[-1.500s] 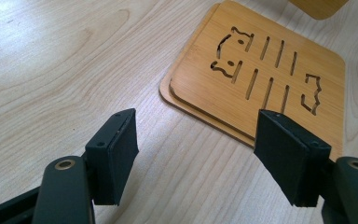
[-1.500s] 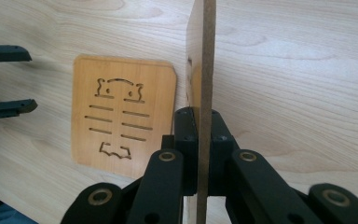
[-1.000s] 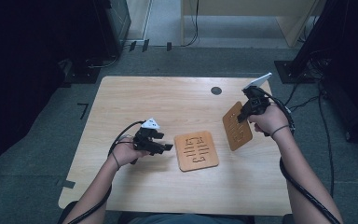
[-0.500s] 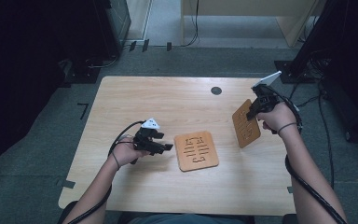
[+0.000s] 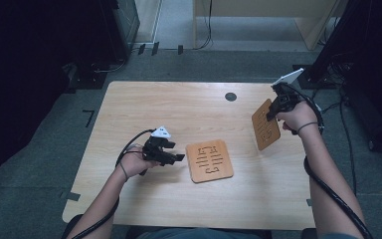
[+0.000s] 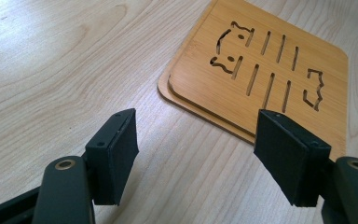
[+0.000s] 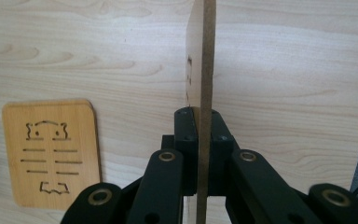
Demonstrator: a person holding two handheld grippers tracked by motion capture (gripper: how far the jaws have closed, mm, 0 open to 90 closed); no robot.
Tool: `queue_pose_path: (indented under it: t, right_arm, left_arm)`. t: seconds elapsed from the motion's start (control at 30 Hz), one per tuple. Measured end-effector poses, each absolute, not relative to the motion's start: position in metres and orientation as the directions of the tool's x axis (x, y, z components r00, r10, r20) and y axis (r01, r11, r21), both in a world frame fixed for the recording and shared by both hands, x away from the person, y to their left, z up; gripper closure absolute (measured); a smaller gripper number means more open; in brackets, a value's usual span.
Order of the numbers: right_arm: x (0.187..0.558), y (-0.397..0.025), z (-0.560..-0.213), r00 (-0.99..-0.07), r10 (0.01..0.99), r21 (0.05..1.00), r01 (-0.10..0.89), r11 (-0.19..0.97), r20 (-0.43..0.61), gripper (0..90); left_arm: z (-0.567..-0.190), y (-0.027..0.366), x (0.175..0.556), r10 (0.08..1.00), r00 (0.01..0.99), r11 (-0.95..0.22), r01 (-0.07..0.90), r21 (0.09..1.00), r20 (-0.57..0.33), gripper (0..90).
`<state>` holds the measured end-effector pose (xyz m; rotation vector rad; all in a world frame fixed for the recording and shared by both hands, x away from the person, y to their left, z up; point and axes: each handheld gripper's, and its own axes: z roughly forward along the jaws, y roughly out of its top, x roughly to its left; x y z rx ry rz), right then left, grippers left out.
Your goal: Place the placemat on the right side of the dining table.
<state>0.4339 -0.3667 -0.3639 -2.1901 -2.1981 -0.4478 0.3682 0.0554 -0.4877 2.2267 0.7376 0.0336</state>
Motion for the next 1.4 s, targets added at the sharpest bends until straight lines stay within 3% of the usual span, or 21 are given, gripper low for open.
queue_pose_path:
  t: [1.4]
  right_arm:
    - [0.483,-0.375,-0.374,0.025,0.966,0.225,0.971,-0.085,0.258,87.6]
  left_arm:
    - [-0.490,0.054,0.368,0.510,0.836,-0.540,0.494,0.682,-0.202,29.3]
